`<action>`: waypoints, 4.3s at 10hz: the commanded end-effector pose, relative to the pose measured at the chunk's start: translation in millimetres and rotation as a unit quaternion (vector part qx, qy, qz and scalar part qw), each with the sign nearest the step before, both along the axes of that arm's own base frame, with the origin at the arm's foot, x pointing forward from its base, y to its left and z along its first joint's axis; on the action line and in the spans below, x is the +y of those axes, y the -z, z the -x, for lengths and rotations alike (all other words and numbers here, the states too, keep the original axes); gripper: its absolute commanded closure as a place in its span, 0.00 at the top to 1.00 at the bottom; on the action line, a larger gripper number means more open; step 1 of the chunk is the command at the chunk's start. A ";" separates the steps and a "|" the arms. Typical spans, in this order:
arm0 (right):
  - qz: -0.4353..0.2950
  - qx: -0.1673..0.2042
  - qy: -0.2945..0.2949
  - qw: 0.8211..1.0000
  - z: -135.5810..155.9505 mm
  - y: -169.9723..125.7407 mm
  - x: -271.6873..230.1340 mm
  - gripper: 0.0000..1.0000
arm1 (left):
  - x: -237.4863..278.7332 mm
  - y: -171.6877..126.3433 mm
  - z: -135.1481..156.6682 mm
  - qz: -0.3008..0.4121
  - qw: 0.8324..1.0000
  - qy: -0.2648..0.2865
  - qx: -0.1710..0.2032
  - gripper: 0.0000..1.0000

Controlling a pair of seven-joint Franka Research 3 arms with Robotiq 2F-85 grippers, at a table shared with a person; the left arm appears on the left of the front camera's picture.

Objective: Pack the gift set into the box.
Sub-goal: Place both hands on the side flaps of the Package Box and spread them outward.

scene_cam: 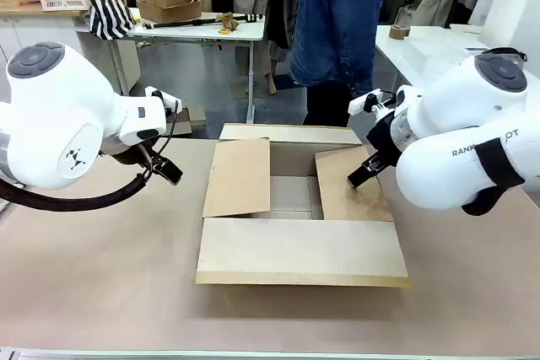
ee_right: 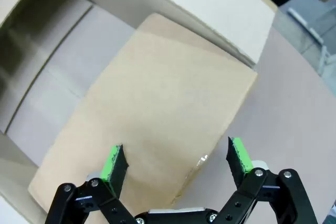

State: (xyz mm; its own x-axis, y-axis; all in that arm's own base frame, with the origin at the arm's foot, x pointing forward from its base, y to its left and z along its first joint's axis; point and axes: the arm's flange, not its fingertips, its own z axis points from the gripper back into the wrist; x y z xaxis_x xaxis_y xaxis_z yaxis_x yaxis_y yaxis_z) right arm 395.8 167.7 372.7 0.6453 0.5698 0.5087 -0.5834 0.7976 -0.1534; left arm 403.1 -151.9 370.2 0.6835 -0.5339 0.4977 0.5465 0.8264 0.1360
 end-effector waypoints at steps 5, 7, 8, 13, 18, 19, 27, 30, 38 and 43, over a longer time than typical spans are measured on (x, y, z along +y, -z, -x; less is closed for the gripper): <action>0.000 0.000 0.000 1.000 0.0 0.0 0.0 1.00 | 0.0 -0.1 0.0 0.000 1.000 0.000 0.000 1.00; 0.000 0.000 0.000 1.000 0.0 0.0 0.0 1.00 | 0.0 -0.1 0.0 0.000 1.000 0.000 0.000 1.00; 0.000 0.000 0.000 1.000 0.0 0.0 0.0 1.00 | 0.0 -0.1 0.0 0.000 1.000 0.000 0.000 1.00; 0.000 0.000 0.000 1.000 0.0 0.0 0.1 1.00 | -0.2 0.0 0.1 0.000 1.000 0.000 0.000 1.00; 0.014 -0.044 0.156 0.987 108.1 -171.0 -37.9 1.00 | 31.8 -157.6 59.6 -0.006 0.994 -0.074 0.081 1.00; 0.041 -0.072 0.152 0.985 132.0 -168.1 -40.4 1.00 | 41.6 -165.1 53.1 0.008 0.992 -0.062 0.109 1.00; -0.693 0.203 0.206 0.660 82.8 -137.0 -191.3 1.00 | -23.1 -173.1 21.8 -0.369 0.718 -0.325 0.492 1.00; -0.387 0.135 0.163 0.898 67.6 -159.4 -170.8 1.00 | -7.8 -169.7 27.4 -0.257 0.902 -0.263 0.227 1.00; -0.387 0.135 0.163 0.898 67.6 -159.4 -170.8 1.00 | -15.1 -172.8 23.9 -0.252 0.898 -0.270 0.238 1.00; -0.387 0.135 0.163 0.898 67.6 -159.4 -170.8 1.00 | 46.2 -199.7 45.8 0.555 0.723 0.239 0.336 1.00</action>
